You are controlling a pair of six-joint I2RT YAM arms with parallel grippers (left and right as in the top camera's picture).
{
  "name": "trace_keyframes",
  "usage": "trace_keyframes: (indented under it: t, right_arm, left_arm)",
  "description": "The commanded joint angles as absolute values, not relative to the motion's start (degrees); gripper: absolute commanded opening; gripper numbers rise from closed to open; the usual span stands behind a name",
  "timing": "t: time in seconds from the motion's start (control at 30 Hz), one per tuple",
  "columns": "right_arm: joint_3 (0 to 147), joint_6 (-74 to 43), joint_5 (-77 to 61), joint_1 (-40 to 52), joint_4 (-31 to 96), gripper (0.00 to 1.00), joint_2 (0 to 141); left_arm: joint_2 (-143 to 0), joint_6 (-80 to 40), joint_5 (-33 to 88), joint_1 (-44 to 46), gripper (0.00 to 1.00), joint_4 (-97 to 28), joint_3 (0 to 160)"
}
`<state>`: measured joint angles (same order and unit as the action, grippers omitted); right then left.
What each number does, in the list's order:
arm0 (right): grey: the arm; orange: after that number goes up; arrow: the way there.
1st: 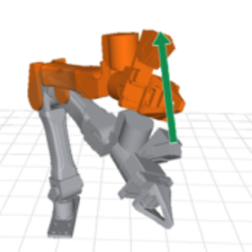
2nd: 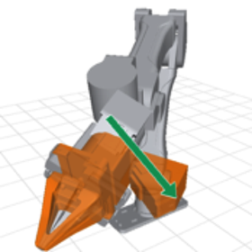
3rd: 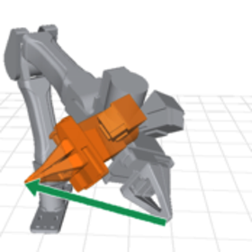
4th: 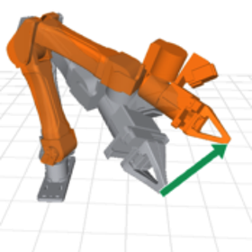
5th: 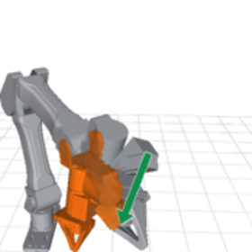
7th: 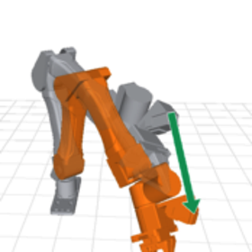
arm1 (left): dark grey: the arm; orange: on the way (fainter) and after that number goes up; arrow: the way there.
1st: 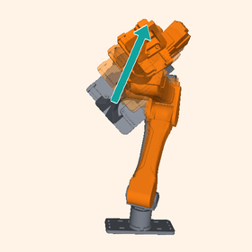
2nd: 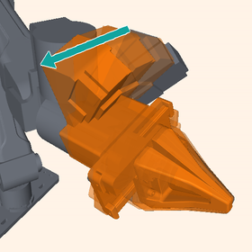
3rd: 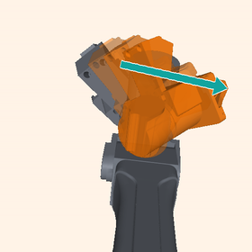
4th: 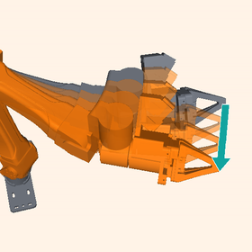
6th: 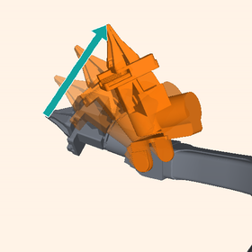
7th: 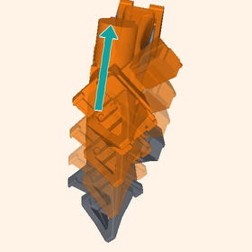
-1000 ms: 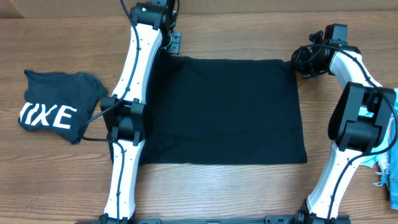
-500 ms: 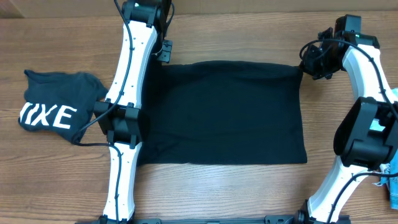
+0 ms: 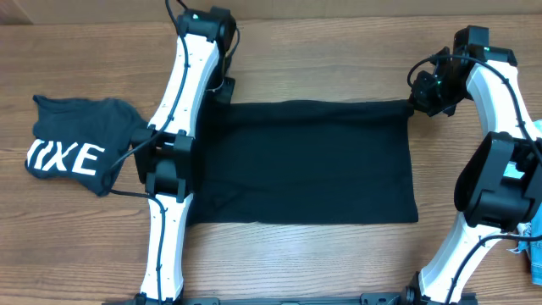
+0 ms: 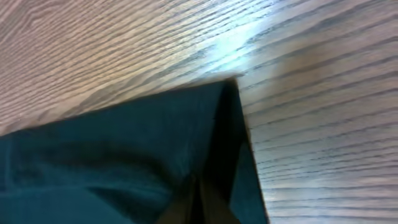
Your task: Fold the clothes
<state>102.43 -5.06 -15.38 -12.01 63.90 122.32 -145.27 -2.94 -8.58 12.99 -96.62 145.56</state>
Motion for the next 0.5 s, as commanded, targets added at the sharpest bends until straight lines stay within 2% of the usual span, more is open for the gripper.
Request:
trace_keyframes:
  t: [0.0,0.23,0.47]
  right_arm:
    - [102.3,-4.5,-12.7,-12.2,65.2,0.07,121.4]
    - [98.1,-5.7,-10.8,-12.2,66.0,0.04,121.5]
    - [95.1,-6.2,-10.3,-12.2,66.7,0.04,121.5]
  left_arm:
    - [-143.0,-1.2,-7.9,12.4,0.04,-96.8,140.1]
    - [-141.8,0.1,-6.6,12.4,0.04,-96.9,135.2]
    - [-135.3,0.0,-6.3,12.3,0.04,-96.9,122.9]
